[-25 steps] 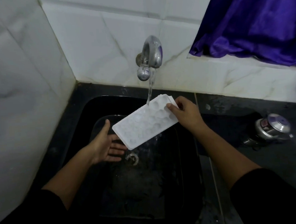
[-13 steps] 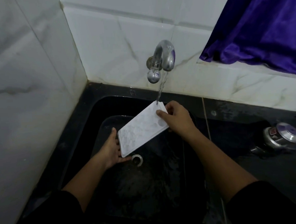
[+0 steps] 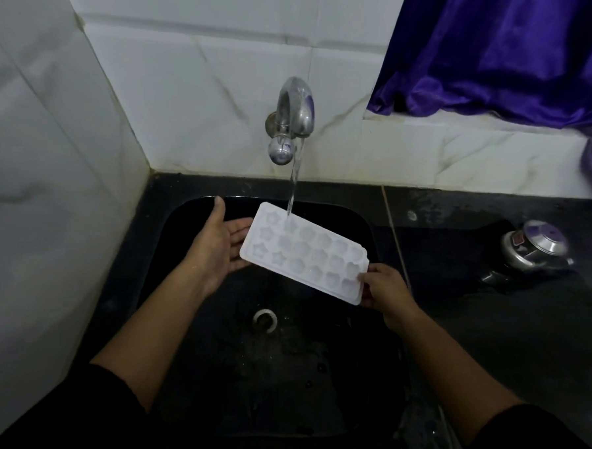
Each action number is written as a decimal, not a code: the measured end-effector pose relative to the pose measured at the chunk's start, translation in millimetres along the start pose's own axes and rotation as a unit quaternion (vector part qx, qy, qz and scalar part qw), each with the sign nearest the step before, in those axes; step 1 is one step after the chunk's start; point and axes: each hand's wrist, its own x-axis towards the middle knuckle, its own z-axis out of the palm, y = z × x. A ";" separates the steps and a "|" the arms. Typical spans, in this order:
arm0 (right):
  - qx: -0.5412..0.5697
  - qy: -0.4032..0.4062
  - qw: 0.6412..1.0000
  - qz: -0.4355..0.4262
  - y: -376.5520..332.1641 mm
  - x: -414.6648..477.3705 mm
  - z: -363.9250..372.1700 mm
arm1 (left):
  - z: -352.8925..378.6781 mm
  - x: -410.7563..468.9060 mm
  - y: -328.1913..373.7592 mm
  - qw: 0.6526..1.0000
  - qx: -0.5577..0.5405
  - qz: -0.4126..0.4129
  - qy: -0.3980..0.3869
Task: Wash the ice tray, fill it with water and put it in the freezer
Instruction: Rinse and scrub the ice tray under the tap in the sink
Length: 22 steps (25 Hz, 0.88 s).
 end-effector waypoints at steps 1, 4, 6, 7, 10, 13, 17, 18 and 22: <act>0.007 -0.017 1.000 0.011 0.3 -0.6 8.3 | -1.1 -4.9 7.8 1.000 0.010 0.016 -0.003; 0.017 -0.058 0.998 0.027 -2.9 1.0 34.8 | -5.4 -21.2 28.9 0.998 0.036 0.058 -0.014; 0.015 -0.075 0.997 0.022 -11.0 2.6 53.1 | -13.6 -31.4 37.3 0.996 0.040 0.084 -0.005; 0.012 -0.083 0.996 0.017 -17.4 1.5 61.0 | -19.7 -35.4 38.7 0.995 0.037 0.096 0.006; -0.002 -0.111 0.994 -0.009 -35.7 -3.0 75.7 | -42.3 -41.7 30.8 0.991 0.000 0.119 0.062; -0.036 -0.119 0.991 -0.055 -49.1 -4.0 74.7 | -64.6 -39.7 6.2 0.988 -0.051 0.100 0.105; -0.047 -0.106 0.988 -0.106 -69.2 -11.7 52.5 | -68.4 -23.7 -40.1 0.987 -0.105 0.016 0.118; -0.045 -0.106 0.987 -0.113 -74.9 -15.3 45.3 | -62.1 -18.4 -50.5 0.987 -0.111 -0.004 0.113; -0.066 -0.084 0.983 -0.151 -94.6 -25.9 19.6 | -21.6 3.2 -78.5 0.988 -0.109 -0.076 0.072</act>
